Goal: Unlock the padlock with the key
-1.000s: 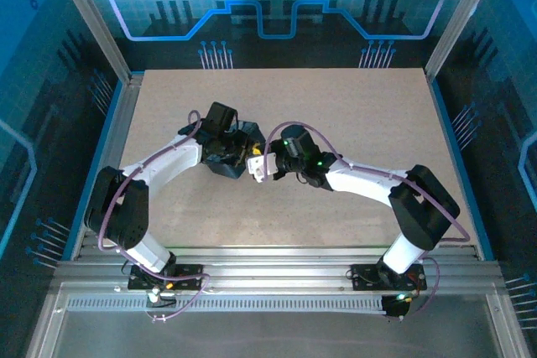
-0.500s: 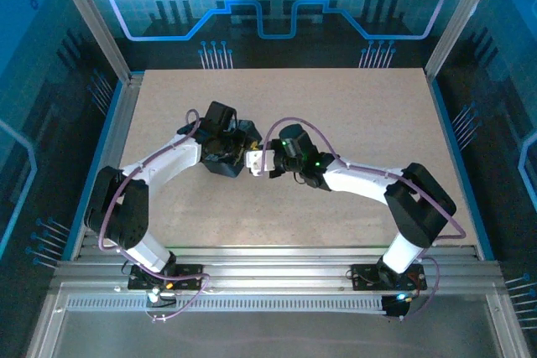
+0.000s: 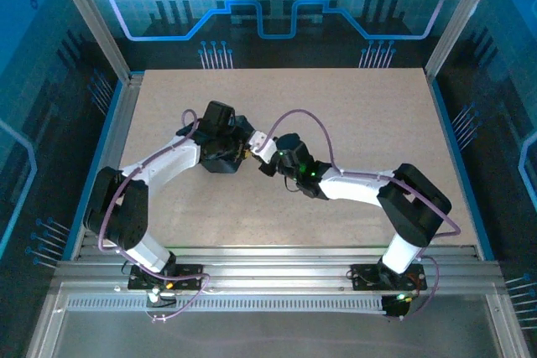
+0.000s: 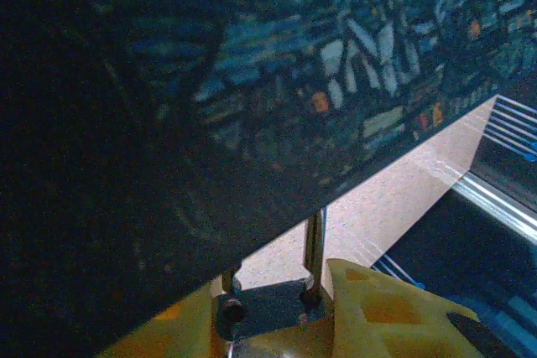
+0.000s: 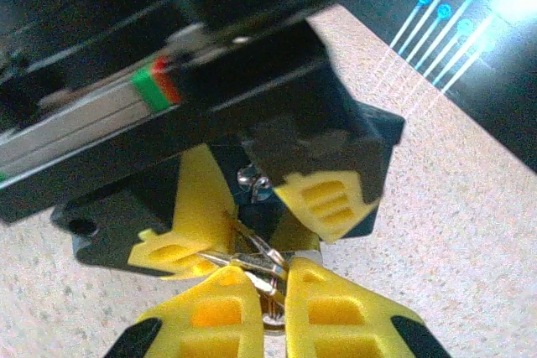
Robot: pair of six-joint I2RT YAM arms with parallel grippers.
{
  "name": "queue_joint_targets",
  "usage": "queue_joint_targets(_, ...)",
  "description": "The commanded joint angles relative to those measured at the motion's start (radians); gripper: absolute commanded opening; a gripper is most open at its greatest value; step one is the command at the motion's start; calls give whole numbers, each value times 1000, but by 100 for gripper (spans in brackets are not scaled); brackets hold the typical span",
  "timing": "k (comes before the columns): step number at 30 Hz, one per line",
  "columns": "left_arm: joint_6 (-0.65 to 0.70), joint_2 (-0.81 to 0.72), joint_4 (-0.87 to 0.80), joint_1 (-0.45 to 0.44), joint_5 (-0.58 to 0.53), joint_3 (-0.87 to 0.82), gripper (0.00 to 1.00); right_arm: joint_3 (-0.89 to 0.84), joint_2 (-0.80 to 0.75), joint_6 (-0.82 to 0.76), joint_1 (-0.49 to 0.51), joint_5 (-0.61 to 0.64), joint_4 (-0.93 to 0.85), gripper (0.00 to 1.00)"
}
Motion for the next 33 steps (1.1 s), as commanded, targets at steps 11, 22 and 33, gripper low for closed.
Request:
queue_joint_targets(11,-88,-81,75,-12,41,-24,0,50,29,902,-22,204,132,0)
queue_joint_targets(22,-89,-86,67,-5,38,-26,0,47,2,1348,-120,7,48,0)
queue_joint_targets(33,-76,-88,35,4,36,-7,0,145,11,1445,-185,-242,-123,8)
